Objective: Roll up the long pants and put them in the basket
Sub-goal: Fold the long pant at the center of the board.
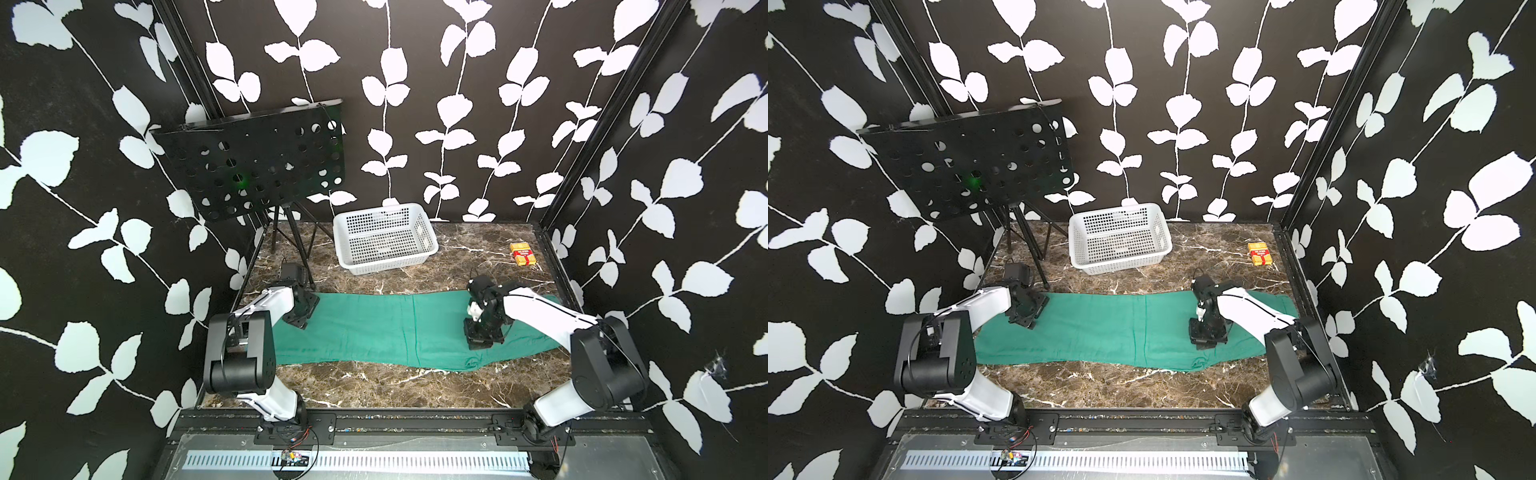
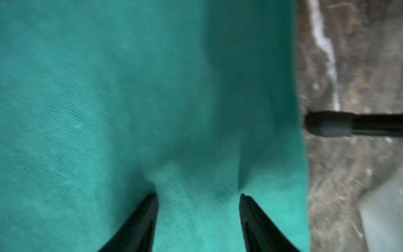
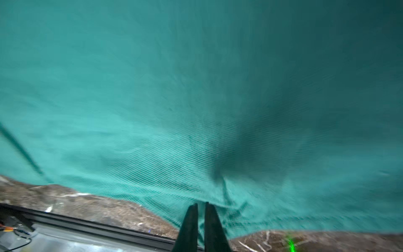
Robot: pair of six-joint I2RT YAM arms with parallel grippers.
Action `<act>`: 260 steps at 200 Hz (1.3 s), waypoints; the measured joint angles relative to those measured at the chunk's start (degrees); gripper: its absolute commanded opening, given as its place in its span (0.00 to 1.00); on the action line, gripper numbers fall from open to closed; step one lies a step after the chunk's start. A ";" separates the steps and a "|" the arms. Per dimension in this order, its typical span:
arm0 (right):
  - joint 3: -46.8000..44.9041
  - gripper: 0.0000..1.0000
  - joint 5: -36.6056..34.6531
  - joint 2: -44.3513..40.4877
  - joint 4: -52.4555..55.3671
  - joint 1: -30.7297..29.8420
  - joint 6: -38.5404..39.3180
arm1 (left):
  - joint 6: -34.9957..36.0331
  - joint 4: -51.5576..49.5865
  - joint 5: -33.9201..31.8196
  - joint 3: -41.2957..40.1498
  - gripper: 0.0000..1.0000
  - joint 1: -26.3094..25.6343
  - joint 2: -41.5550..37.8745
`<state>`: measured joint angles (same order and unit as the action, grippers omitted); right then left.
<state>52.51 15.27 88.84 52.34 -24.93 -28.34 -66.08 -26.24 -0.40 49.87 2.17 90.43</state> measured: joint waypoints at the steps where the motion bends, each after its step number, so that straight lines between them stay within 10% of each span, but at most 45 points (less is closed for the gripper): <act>1: -0.33 0.10 0.02 0.00 0.00 -0.07 -0.09 | -0.28 -0.09 -0.20 -0.02 0.62 0.00 -0.09; 46: -5.57 0.20 1.27 0.31 0.33 -0.66 -2.29 | -3.52 -3.61 -4.46 -2.84 0.61 1.27 -2.64; 89: -0.83 0.58 -5.97 -4.39 3.54 -0.66 -4.37 | -1.60 -8.20 -5.88 -2.86 0.63 2.86 -3.91; 156: 13.73 0.56 -21.05 -2.23 -2.34 23.71 -2.97 | 4.09 -5.14 -0.50 9.31 0.64 -3.37 -3.08; 260: 11.74 0.61 -17.29 13.09 -9.46 43.80 -4.72 | -3.52 0.48 1.92 6.54 0.63 -6.93 6.10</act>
<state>64.25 -2.02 101.93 42.87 18.87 -33.06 -69.60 -25.76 1.52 56.40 -4.75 96.53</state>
